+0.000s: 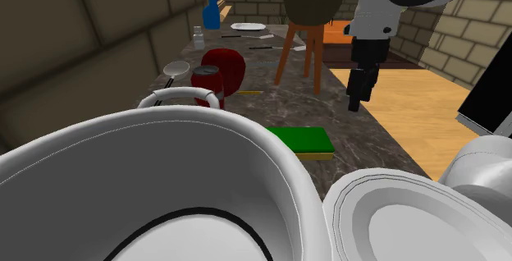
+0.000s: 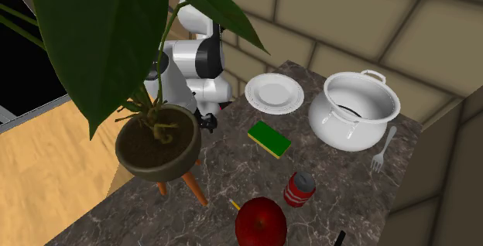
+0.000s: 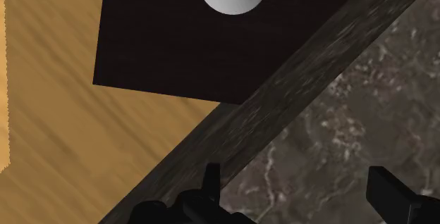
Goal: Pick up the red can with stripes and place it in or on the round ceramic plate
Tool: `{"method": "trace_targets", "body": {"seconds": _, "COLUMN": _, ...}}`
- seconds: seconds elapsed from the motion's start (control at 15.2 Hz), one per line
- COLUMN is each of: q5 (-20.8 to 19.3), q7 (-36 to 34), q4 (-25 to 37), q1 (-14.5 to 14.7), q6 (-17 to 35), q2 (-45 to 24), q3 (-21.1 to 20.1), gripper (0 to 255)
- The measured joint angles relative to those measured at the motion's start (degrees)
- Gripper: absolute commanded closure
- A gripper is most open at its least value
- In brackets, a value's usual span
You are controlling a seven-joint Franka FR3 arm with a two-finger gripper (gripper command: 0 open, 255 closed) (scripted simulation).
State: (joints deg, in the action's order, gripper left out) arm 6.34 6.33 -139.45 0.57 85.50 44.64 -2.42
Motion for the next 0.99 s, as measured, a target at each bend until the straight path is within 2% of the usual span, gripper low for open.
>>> {"method": "trace_targets", "body": {"seconds": 0.33, "q5": 2.1, "q7": -3.6, "q4": 4.4, "q1": 1.0, "q6": 0.2, "q2": -4.1, "q3": -3.1, "gripper": 0}}
{"method": "trace_targets", "body": {"seconds": 0.99, "q5": 5.7, "q7": -16.3, "q4": 22.7, "q1": 3.1, "q6": -0.5, "q2": -19.6, "q3": -13.1, "gripper": 0}}
